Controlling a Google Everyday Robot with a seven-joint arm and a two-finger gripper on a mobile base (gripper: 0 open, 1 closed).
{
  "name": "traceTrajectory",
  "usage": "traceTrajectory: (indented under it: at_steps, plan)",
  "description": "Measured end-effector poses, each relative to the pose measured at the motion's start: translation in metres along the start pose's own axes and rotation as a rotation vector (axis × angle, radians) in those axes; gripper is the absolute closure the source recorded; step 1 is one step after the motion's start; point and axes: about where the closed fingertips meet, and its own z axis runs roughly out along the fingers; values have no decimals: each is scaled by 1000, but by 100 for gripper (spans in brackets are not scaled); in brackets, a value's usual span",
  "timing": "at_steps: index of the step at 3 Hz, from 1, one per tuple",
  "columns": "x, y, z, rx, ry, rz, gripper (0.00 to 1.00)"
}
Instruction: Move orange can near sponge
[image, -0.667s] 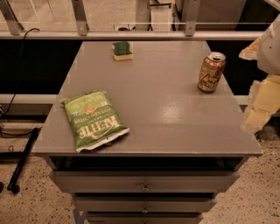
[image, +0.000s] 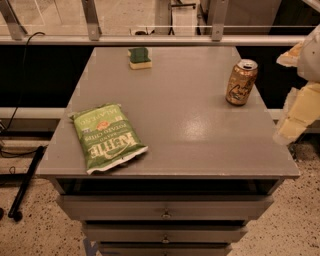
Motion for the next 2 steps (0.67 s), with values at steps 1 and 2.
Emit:
traceTrajectory:
  at_steps: [1, 2]
  plan:
    - [12, -46, 24, 45, -111, 78, 0]
    - [27, -96, 43, 121, -208, 176, 0]
